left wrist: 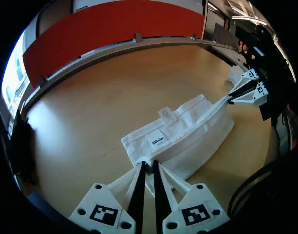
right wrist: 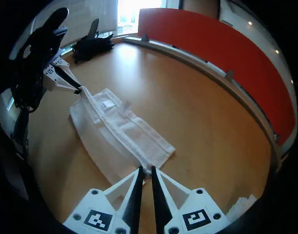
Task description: Fold towel
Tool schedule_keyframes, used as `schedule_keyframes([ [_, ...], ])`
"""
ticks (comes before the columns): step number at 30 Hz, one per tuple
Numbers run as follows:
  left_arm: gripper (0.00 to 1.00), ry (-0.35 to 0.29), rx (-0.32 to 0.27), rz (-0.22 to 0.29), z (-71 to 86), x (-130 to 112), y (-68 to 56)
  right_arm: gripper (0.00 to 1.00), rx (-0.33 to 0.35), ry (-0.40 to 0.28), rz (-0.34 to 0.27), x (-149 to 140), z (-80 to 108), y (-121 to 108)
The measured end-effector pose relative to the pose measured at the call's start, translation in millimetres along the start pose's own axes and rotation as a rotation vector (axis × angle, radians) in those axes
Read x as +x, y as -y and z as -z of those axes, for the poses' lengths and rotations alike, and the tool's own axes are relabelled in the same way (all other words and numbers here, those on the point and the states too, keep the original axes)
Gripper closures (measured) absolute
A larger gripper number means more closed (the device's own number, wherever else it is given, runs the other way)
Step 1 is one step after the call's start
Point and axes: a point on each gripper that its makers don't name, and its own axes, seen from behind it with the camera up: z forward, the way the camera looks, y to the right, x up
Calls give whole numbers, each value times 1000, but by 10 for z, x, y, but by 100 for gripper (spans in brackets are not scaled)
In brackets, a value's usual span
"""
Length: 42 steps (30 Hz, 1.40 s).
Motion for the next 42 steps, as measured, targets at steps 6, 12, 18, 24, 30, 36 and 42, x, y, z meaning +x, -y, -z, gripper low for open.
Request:
schedule_keyframes([
  [6, 86, 14, 16, 6, -157, -30, 46, 84, -1, 18, -27, -37, -143, -45],
  [12, 86, 23, 22, 3, -235, -55, 56, 83, -5, 31, -35, -57, -207, -70],
  [18, 80, 37, 49, -13, -336, -86, 117, 71, -35, 43, -62, -70, -298, -151],
  [24, 61, 43, 103, -27, -413, -91, 238, 35, -74, 61, -78, -104, -348, -263],
  [30, 27, 51, 129, -26, -430, -123, 334, 26, -94, 56, -83, -87, -345, -332],
  [36, 11, 46, 168, -14, -410, -113, 470, 18, -113, 49, -94, -55, -350, -395],
  [42, 10, 33, 201, 8, -390, -48, 589, 9, -130, 41, -90, -9, -339, -440],
])
